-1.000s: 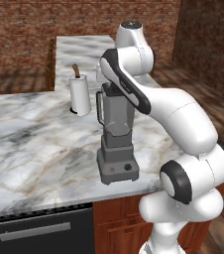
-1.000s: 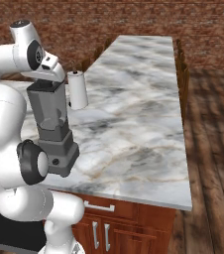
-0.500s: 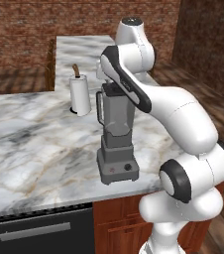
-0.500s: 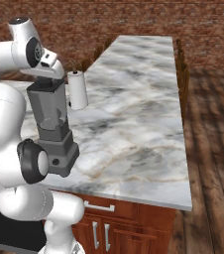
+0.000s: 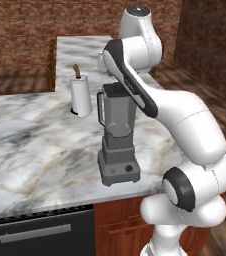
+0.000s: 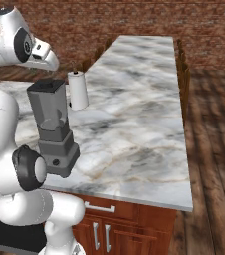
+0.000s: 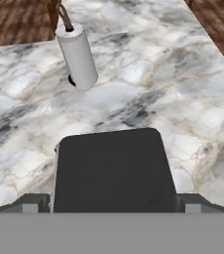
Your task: Open the blender lid, put the tangerine in the blender, close the lid, and start the blender.
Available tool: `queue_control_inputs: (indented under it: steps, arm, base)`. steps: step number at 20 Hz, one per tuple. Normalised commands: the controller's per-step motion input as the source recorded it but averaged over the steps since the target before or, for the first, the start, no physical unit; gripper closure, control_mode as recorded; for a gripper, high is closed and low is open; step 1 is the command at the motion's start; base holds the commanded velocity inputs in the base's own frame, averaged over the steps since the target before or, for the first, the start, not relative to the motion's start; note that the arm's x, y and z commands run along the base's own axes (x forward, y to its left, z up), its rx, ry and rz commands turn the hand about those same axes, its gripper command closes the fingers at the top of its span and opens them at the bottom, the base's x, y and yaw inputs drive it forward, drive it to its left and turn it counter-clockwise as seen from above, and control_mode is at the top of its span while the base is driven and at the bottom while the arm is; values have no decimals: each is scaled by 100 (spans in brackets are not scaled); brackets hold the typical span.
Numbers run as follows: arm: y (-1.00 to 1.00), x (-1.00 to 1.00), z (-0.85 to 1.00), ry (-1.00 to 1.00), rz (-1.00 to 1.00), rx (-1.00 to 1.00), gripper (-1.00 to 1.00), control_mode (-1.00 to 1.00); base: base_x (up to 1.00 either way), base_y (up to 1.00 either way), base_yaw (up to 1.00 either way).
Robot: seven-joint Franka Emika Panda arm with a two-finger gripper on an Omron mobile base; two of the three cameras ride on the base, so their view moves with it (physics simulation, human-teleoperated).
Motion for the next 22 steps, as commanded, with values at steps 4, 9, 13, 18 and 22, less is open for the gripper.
queue_control_inputs:
  steps: [4, 9, 13, 18, 22]
  arm:
    - [0, -100, -2, -27, -9, -2, -100, -100]
    - [0, -100, -22, -21, -13, -7, -100, -100]
    - [0, -100, -46, -14, -15, -14, -100, -100]
    - [1, -95, -77, -1, -16, -20, -100, -100]
    - [6, -62, -98, 6, -18, -23, -100, -100]
  base:
    - [0, 0, 0]
    - [0, 0, 0]
    - [0, 0, 0]
    - [0, 0, 0]
    - [0, 0, 0]
